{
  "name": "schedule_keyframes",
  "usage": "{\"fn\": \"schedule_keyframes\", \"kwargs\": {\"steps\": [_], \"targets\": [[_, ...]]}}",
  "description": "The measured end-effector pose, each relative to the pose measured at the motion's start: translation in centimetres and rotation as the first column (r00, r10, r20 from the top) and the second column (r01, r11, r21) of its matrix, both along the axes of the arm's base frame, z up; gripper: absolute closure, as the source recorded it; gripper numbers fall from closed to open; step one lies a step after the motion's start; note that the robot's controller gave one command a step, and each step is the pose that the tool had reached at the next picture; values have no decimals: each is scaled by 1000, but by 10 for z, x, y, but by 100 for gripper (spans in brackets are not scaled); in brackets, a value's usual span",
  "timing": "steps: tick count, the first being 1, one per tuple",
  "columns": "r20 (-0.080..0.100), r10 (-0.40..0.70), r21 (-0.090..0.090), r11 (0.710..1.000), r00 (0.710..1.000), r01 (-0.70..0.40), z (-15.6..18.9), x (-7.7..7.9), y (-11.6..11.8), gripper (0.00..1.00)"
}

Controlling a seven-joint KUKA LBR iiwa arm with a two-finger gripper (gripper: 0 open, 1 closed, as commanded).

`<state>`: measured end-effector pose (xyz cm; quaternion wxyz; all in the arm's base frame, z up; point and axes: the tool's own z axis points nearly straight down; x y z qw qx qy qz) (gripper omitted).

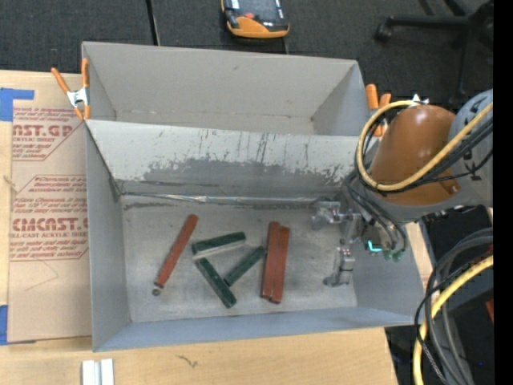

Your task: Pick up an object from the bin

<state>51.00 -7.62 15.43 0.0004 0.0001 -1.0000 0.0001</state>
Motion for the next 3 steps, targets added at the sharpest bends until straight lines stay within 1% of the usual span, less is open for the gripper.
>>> {"fn": "schedule_keyframes", "kwargs": {"steps": [1,2,3], "targets": [[2,1,0,1000,1000,-1,1,1,0,0],[7,277,-3,961,961,-277,-43,-2,27,0],[0,478,2,878,878,-478,-50,3,45,0]]}}
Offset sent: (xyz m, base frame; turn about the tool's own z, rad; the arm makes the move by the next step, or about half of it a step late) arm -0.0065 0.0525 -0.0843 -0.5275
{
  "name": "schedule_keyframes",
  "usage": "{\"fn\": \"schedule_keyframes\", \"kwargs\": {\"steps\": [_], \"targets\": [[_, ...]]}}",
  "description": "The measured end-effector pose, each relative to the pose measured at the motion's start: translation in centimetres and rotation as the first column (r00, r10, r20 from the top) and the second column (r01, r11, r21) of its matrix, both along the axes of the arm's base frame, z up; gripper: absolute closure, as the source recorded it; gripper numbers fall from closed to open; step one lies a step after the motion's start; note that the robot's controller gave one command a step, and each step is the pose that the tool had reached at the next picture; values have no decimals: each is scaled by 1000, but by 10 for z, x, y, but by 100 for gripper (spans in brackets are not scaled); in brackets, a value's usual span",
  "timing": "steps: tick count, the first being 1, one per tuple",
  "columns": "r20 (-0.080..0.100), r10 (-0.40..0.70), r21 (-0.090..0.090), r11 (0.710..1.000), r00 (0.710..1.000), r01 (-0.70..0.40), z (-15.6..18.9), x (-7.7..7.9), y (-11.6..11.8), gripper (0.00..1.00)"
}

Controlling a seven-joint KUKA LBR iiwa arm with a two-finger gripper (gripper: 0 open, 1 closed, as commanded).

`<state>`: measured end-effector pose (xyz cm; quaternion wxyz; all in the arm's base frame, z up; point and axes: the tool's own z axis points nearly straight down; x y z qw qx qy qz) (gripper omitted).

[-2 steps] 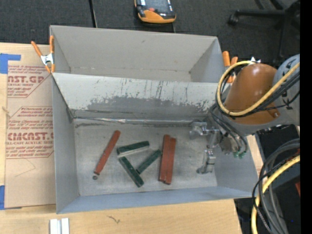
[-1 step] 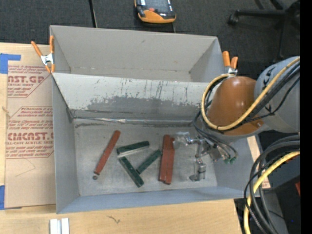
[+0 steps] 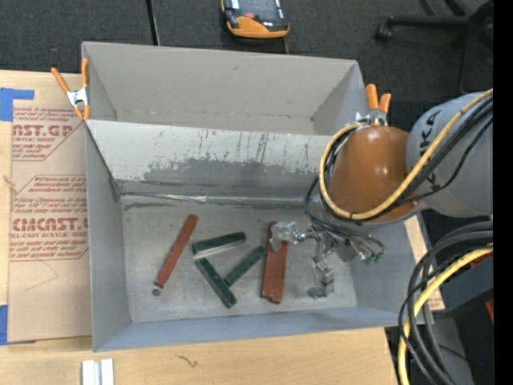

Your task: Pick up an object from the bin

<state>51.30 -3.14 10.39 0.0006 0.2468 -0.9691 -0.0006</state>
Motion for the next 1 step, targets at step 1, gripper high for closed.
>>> {"fn": "schedule_keyframes", "kwargs": {"steps": [1], "targets": [[3,16,1,1000,1000,-16,8,3,21,0]]}}
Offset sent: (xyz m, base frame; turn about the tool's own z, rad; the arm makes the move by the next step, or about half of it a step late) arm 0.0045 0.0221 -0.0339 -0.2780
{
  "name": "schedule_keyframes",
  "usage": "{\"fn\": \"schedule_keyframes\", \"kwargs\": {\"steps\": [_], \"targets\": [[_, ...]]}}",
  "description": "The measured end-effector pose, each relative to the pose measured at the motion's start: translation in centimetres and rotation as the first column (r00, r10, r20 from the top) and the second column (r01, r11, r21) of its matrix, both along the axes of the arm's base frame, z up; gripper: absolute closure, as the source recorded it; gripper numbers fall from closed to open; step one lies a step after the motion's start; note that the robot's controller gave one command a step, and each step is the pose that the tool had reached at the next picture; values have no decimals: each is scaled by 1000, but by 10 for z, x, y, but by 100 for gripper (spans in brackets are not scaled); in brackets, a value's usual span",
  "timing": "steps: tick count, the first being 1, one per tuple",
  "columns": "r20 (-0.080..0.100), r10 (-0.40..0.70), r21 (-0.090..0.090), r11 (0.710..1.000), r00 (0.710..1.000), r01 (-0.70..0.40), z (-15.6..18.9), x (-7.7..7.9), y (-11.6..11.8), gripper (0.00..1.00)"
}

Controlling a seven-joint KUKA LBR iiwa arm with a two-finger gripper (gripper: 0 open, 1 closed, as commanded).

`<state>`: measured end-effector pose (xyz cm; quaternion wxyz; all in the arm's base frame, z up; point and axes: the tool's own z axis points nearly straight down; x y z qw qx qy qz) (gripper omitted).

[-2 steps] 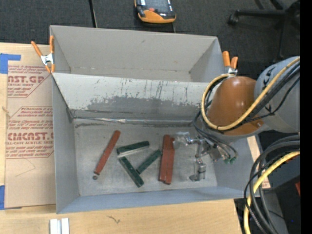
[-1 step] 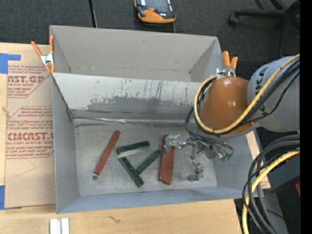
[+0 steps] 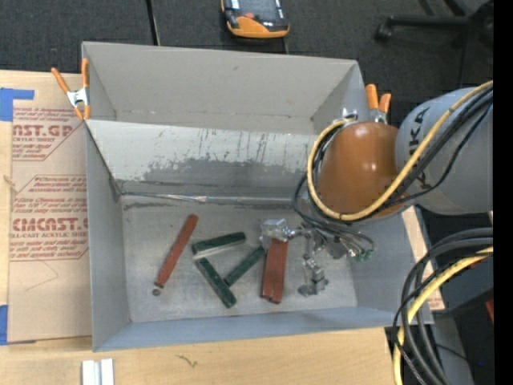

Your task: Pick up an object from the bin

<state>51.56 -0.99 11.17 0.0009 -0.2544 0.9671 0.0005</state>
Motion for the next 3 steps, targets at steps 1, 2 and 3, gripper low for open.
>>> {"fn": "schedule_keyframes", "kwargs": {"steps": [1,2,3], "targets": [[0,228,-1,974,974,-228,-31,2,1,0],[6,292,-1,957,957,-292,-38,1,0,100],[6,292,-1,957,956,-292,-38,1,0,100]]}}
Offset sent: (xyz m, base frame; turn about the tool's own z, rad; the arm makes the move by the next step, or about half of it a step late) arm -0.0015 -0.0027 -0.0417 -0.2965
